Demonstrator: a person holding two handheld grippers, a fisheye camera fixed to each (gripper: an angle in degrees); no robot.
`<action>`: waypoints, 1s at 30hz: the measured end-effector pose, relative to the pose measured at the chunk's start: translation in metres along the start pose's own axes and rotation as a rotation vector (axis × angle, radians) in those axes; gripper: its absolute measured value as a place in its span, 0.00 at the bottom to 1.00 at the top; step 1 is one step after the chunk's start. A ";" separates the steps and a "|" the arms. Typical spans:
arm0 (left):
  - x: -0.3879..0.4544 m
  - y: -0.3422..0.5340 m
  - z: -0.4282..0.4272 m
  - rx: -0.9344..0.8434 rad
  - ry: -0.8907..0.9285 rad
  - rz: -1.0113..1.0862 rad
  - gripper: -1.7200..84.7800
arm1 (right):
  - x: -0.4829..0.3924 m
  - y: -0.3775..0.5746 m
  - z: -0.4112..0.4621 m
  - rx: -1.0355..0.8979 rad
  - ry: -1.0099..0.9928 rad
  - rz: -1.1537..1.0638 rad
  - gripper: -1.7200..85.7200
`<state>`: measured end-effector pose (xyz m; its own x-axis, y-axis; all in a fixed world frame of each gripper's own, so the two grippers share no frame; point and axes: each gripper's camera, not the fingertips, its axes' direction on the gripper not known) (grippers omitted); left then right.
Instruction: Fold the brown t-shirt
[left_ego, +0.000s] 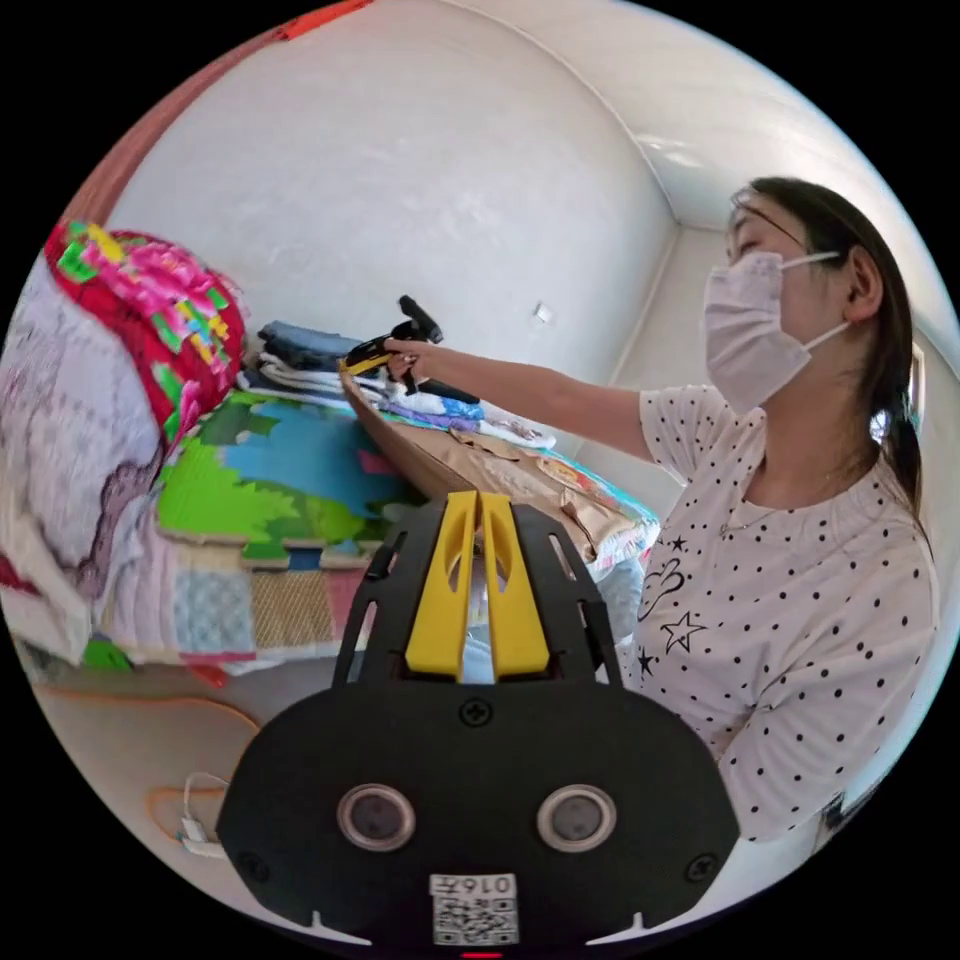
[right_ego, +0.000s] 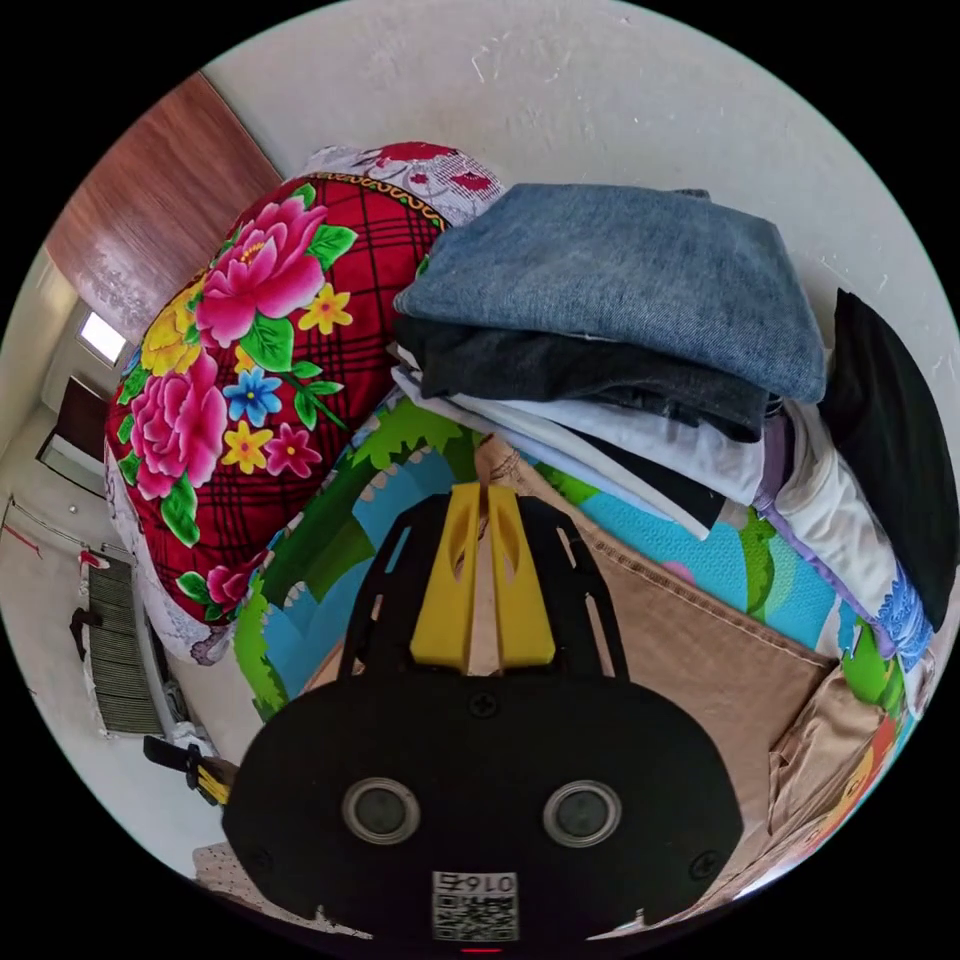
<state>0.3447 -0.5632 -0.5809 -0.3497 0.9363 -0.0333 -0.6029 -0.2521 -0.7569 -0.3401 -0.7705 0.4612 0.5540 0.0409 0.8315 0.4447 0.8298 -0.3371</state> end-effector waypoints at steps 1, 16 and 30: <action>0.008 -0.008 0.004 -0.012 0.007 0.027 0.01 | 0.007 0.003 -0.010 0.017 0.000 -0.012 0.02; 0.278 -0.196 0.288 -0.355 0.433 0.586 0.01 | 0.160 0.105 -0.188 0.042 0.217 -0.164 0.02; 0.431 -0.187 0.567 -0.717 0.613 0.564 0.01 | 0.397 0.295 -0.226 -0.074 0.361 0.139 0.02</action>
<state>-0.1003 -0.2512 -0.0838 0.0915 0.7438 -0.6621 0.1576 -0.6673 -0.7279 0.1698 -0.6353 0.5920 0.8187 -0.0592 0.5712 0.3899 0.7875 -0.4773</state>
